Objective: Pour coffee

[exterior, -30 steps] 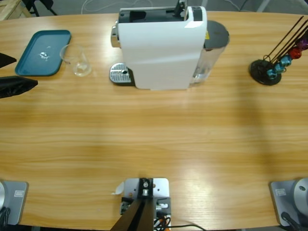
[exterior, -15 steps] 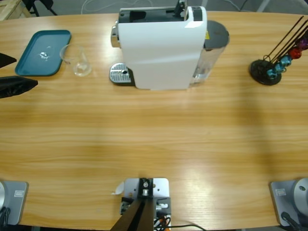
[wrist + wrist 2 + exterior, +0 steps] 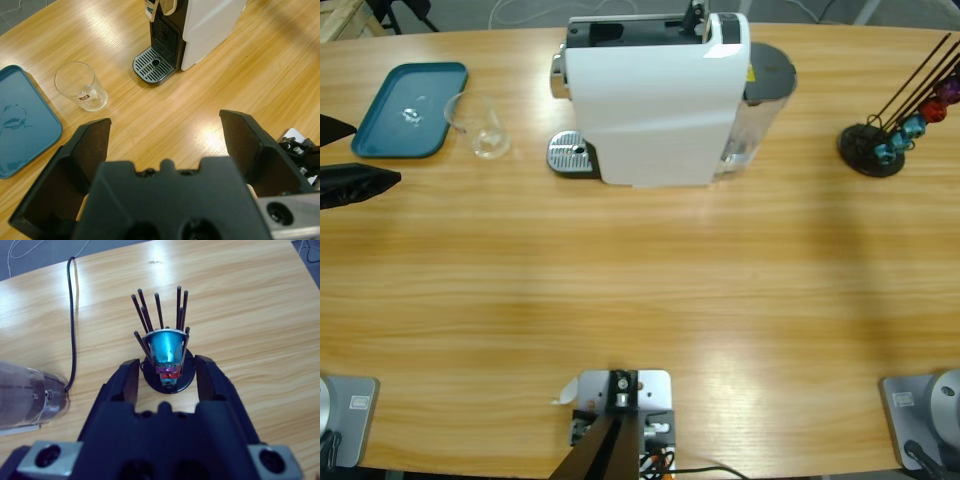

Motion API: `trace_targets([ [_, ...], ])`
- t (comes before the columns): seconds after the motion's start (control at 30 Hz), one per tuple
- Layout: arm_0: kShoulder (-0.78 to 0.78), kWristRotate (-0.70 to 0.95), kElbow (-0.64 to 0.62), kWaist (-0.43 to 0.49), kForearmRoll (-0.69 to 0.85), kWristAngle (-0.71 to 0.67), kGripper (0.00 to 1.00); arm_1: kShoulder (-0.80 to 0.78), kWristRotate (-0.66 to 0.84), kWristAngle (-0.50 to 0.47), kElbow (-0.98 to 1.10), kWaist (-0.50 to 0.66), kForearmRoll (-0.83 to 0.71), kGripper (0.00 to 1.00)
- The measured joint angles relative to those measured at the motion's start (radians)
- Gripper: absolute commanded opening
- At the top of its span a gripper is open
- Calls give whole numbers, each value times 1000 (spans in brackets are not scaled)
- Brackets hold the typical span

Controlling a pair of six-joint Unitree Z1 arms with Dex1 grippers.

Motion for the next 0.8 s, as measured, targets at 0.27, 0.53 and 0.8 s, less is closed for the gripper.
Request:
trace_targets([
  [0.27, 0, 0, 0, 0, 0, 0, 941, 2, -1, 0, 0, 0, -15, 57],
  [0.53, 0, 0, 0, 0, -2, 0, 942, 10, -1, 0, 0, 0, -23, 112],
  [0.8, 0, 0, 0, 0, -2, 0, 941, 20, -1, 0, 0, 0, -23, 87],
])
